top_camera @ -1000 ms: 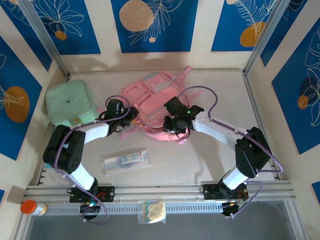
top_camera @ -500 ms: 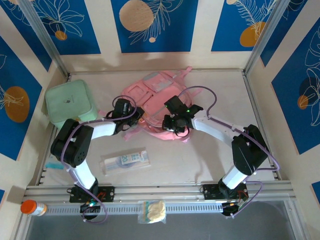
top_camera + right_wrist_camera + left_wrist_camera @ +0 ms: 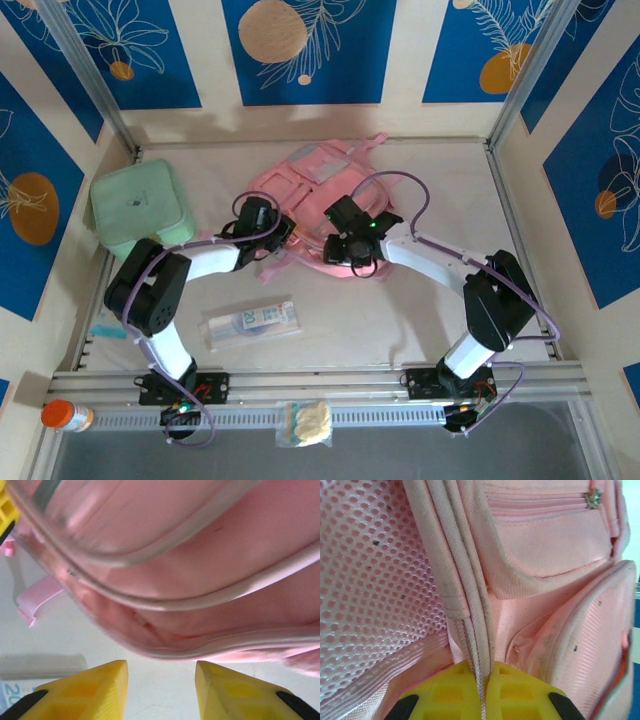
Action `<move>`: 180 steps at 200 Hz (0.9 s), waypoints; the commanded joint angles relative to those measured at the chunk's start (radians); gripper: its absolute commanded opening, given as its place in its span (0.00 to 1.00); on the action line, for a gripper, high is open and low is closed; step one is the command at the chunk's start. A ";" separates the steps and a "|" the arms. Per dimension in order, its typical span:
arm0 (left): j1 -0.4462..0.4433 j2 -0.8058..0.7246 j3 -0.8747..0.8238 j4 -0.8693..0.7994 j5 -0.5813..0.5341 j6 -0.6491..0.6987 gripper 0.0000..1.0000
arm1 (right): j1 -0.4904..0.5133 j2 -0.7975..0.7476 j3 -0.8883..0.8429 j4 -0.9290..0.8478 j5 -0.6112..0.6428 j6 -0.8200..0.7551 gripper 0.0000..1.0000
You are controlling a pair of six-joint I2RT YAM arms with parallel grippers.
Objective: Pack the student bag
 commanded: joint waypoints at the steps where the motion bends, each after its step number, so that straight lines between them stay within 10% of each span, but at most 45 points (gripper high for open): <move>1: -0.037 -0.069 0.044 0.004 -0.016 -0.016 0.00 | 0.054 -0.002 0.039 0.003 0.054 0.017 0.43; 180: -0.054 -0.099 0.058 -0.016 -0.052 -0.011 0.00 | 0.126 0.238 0.270 -0.215 0.584 0.174 0.32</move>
